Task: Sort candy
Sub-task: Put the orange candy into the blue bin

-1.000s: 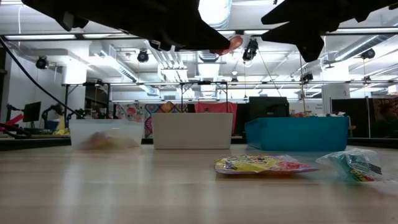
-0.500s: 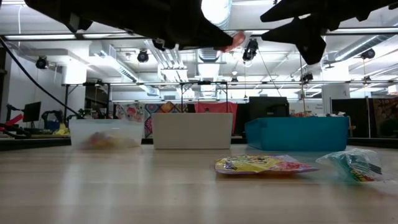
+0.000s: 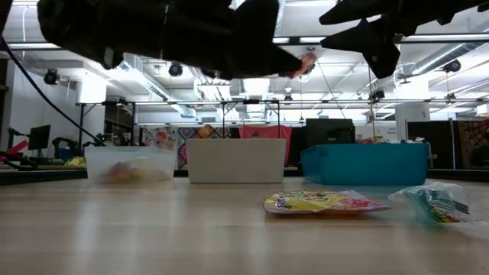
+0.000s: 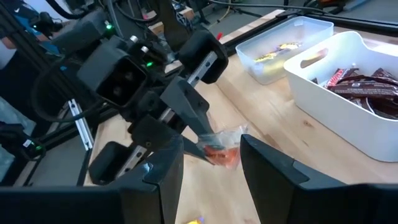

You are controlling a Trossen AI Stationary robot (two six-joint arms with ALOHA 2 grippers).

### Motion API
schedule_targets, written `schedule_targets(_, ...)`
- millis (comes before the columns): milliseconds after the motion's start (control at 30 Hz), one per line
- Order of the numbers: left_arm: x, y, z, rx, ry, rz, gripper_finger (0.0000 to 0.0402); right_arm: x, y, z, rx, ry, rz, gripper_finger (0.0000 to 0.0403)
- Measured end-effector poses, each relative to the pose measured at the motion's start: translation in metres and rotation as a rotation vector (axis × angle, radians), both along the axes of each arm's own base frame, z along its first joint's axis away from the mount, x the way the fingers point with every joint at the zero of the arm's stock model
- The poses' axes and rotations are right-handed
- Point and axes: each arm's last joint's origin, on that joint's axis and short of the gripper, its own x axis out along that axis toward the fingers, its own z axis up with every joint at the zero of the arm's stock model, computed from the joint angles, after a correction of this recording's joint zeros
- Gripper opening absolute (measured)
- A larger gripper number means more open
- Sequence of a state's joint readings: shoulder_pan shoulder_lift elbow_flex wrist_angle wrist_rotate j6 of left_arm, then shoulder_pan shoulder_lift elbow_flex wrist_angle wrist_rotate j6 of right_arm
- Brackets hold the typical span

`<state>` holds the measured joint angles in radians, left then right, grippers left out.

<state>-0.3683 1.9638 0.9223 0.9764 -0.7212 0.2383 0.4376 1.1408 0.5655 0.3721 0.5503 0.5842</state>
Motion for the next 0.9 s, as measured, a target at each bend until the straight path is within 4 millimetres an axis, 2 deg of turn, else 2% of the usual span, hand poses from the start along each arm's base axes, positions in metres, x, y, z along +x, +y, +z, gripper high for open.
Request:
schedule_targets(233,0.022,-0.006,0.011,0.066,-0.006,0.013,0.0008,0.002,0.000,-0.004,-0.009,0.016,-0.005,0.0150)
schedule_targets(467,0.024,-0.005,0.011,0.088,0.027,0.100,0.0008,0.002,0.000,-0.005,-0.017,0.024,-0.007,0.0139)
schedule_targets(600,0.024,-0.005,0.011,0.073,0.021,0.100,0.0008,0.002,0.000,-0.006,-0.024,0.033,-0.004,0.0106)
schedule_targets(800,0.024,-0.005,0.011,0.065,0.022,0.073,0.0008,0.002,0.000,-0.007,-0.056,0.052,0.006,0.0020)
schedule_targets(900,0.024,-0.006,0.011,0.053,0.018,0.060,0.0011,0.002,0.000,-0.007,-0.065,0.053,0.012,0.0012)
